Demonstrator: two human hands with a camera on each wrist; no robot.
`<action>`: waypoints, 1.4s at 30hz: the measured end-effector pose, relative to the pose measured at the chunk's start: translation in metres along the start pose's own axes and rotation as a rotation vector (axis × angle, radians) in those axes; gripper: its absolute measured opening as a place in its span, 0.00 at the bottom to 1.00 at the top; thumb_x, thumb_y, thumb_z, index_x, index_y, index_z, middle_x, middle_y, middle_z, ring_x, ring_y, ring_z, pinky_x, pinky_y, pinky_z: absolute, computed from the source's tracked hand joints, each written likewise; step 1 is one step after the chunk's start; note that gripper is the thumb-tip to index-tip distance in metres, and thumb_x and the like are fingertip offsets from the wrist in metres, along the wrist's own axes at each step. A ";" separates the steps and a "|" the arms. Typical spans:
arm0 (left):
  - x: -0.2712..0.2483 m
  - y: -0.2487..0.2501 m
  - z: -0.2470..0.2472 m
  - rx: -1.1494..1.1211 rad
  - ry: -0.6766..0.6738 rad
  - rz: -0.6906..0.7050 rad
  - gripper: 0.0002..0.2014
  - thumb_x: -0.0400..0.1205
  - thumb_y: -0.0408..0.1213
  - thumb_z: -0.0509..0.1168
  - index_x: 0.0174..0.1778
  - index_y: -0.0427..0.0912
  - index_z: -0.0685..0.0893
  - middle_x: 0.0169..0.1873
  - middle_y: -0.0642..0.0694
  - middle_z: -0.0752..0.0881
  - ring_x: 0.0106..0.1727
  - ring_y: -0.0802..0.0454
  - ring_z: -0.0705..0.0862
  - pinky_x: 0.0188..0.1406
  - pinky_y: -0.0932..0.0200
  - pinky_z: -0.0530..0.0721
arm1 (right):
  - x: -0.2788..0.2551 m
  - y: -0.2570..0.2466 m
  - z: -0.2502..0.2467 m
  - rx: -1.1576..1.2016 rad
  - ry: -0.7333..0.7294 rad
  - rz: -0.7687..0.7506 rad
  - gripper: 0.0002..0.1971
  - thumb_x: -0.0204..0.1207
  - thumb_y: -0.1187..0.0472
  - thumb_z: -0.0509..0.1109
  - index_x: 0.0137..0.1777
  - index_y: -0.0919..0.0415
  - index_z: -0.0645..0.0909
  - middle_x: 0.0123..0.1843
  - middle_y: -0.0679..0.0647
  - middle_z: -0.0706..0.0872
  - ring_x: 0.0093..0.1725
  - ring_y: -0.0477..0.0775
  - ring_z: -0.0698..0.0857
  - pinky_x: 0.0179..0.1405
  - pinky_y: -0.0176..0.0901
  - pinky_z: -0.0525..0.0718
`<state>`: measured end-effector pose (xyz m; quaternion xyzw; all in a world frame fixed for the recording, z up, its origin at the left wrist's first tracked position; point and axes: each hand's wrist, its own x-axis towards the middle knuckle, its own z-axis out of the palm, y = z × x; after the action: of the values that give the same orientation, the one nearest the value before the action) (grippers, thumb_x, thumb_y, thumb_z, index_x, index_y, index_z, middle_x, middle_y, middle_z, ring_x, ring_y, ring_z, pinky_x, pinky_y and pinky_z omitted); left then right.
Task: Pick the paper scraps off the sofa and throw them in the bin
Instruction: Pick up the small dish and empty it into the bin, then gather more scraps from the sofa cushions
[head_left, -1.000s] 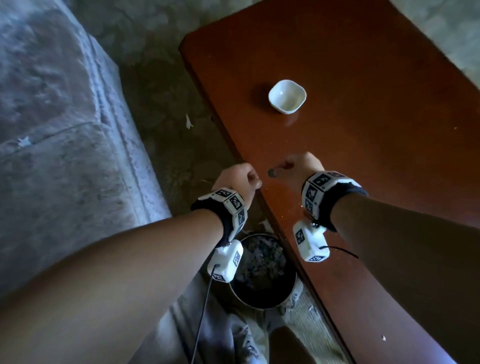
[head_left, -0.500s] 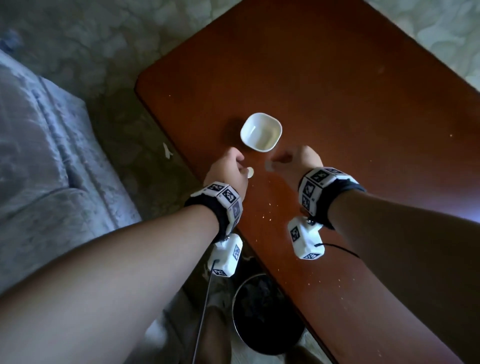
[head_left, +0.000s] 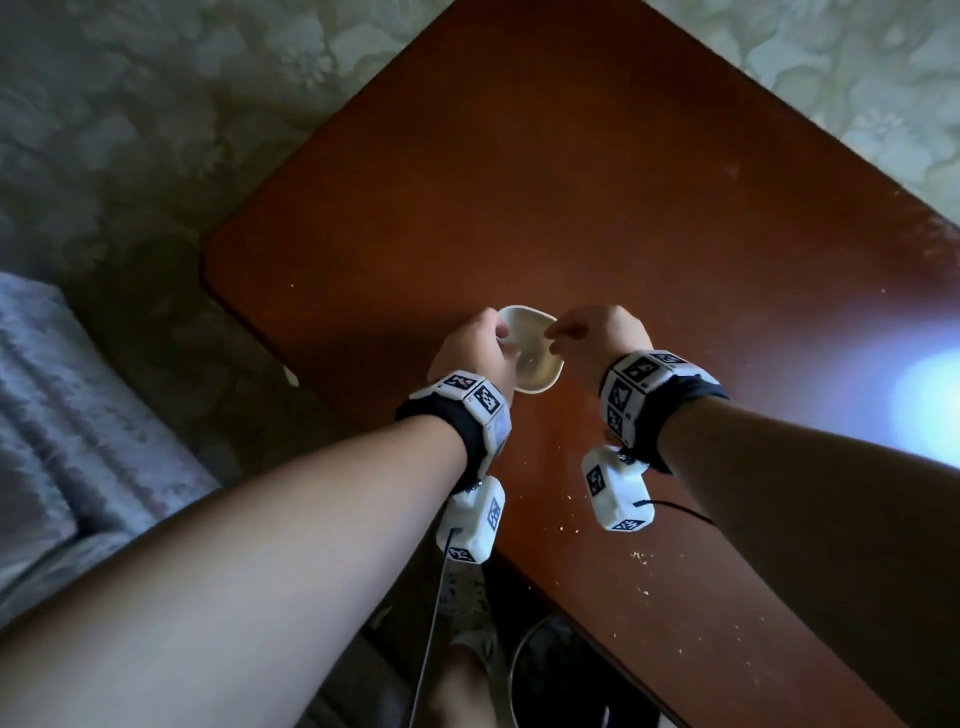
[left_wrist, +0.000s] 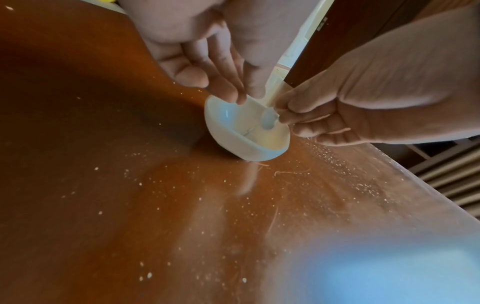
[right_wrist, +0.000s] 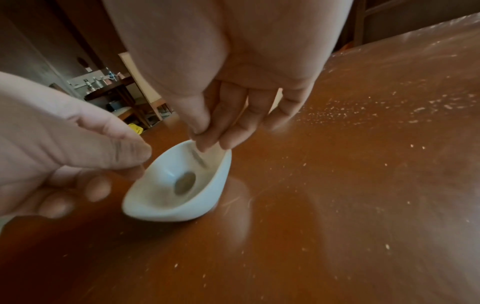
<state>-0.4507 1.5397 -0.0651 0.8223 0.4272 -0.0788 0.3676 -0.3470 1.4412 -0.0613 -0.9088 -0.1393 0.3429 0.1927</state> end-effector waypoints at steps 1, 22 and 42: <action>0.003 0.001 -0.001 0.032 -0.002 0.026 0.07 0.80 0.37 0.60 0.51 0.51 0.80 0.50 0.49 0.88 0.51 0.44 0.86 0.48 0.52 0.86 | 0.002 0.001 -0.001 -0.005 0.015 0.002 0.07 0.72 0.58 0.71 0.43 0.46 0.89 0.46 0.47 0.90 0.45 0.52 0.87 0.42 0.38 0.82; -0.169 -0.045 -0.006 0.176 0.263 -0.156 0.11 0.80 0.33 0.59 0.56 0.48 0.79 0.58 0.49 0.79 0.46 0.48 0.82 0.45 0.52 0.84 | -0.112 0.009 0.042 -0.209 -0.193 -0.458 0.08 0.72 0.51 0.62 0.39 0.49 0.83 0.35 0.47 0.85 0.38 0.55 0.86 0.34 0.40 0.81; -0.607 -0.281 0.090 -0.190 0.341 -1.012 0.17 0.80 0.35 0.58 0.66 0.42 0.74 0.63 0.39 0.78 0.60 0.36 0.82 0.59 0.41 0.83 | -0.467 0.063 0.303 -0.647 -0.733 -1.086 0.10 0.76 0.48 0.66 0.51 0.50 0.85 0.49 0.47 0.89 0.47 0.52 0.86 0.49 0.41 0.85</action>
<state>-1.0253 1.1904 -0.0119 0.4781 0.8287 -0.0723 0.2818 -0.8837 1.2823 -0.0323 -0.5498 -0.7203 0.4229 -0.0013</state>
